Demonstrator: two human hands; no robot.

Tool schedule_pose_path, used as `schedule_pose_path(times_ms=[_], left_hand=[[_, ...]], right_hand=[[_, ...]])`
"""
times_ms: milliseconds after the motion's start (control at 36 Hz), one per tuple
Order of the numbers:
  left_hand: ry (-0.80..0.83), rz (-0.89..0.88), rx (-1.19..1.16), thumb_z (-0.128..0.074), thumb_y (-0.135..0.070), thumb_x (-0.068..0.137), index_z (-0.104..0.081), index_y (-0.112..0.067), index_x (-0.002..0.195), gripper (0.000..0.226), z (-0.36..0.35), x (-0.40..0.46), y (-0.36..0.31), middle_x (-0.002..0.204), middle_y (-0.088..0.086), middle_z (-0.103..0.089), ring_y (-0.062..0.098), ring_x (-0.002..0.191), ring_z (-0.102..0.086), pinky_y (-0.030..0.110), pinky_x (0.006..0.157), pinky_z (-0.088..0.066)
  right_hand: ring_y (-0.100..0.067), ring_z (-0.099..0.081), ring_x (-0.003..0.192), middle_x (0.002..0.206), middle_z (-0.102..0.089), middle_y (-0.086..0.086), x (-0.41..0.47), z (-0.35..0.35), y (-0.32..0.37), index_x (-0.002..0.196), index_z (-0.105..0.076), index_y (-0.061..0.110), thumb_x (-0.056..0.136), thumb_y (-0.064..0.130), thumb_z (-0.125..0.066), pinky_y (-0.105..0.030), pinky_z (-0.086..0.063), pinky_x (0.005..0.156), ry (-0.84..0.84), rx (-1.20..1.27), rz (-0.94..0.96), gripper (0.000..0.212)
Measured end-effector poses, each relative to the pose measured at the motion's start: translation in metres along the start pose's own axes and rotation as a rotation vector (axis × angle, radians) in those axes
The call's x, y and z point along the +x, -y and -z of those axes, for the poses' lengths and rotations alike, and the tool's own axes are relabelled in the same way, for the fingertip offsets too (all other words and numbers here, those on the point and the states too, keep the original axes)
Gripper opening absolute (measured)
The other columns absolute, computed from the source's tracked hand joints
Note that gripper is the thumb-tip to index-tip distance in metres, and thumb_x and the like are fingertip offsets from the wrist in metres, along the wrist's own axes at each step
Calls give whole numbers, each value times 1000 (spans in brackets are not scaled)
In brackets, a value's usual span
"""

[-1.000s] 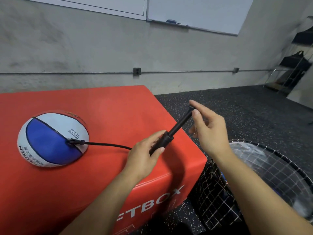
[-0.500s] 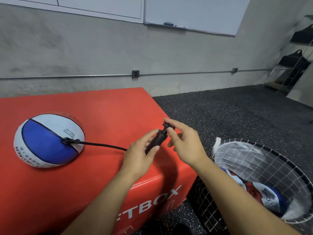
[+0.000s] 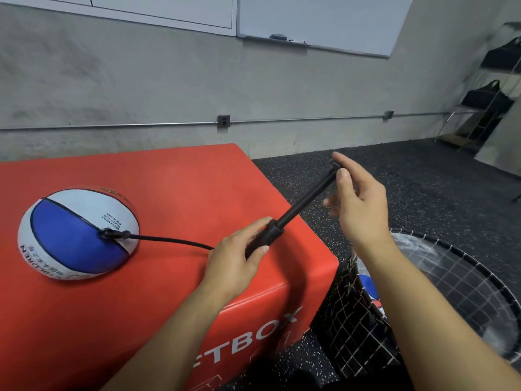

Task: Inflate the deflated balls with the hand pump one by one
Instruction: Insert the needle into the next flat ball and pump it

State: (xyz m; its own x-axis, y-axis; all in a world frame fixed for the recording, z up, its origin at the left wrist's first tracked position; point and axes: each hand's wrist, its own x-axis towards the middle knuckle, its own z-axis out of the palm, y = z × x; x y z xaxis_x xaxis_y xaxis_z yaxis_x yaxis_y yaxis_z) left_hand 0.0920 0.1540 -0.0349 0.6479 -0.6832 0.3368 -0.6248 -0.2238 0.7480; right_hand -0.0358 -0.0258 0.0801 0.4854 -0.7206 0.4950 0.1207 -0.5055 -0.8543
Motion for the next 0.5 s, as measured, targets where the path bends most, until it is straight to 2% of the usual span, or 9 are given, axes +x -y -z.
schedule_pose_path(times_ms=[56,167,250,333,500], left_hand=[[-10,14,-40,-65,-39,89,-45,-66,141,62,2,0,2,124,-22,-70,0,117,-66,41,100,-56],[-27,35,-135,-64,-36,86,-48,-62,140,62,7,0,6,123,-20,-71,0,115,-67,41,103,-55],[-52,40,-184,-65,-34,87,-49,-59,140,61,9,2,11,122,-15,-73,3,112,-69,42,102,-56],[-77,59,-225,-66,-33,85,-50,-61,137,61,9,5,16,120,-8,-72,11,108,-71,46,102,-56],[-105,82,-257,-67,-33,84,-47,-63,131,60,6,7,13,120,-3,-71,13,109,-71,46,101,-57]], right_hand=[[-16,-67,59,111,-70,5,-2,-12,1,137,-66,35,112,22,-47,-32,-53,54,21,-30,16,34],[-12,-69,56,112,-70,-7,-13,-36,1,140,-64,28,112,20,-47,-26,-53,53,134,-81,47,35],[-13,-70,57,120,-68,2,-22,-52,-3,140,-64,27,111,18,-47,-28,-55,53,216,-113,77,35],[-14,-71,55,125,-66,11,-29,-65,-11,140,-65,27,111,16,-49,-20,-51,54,301,-145,84,35],[-18,-73,59,130,-67,11,-38,-69,-28,142,-63,29,110,20,-51,-13,-48,59,422,-192,47,36]])
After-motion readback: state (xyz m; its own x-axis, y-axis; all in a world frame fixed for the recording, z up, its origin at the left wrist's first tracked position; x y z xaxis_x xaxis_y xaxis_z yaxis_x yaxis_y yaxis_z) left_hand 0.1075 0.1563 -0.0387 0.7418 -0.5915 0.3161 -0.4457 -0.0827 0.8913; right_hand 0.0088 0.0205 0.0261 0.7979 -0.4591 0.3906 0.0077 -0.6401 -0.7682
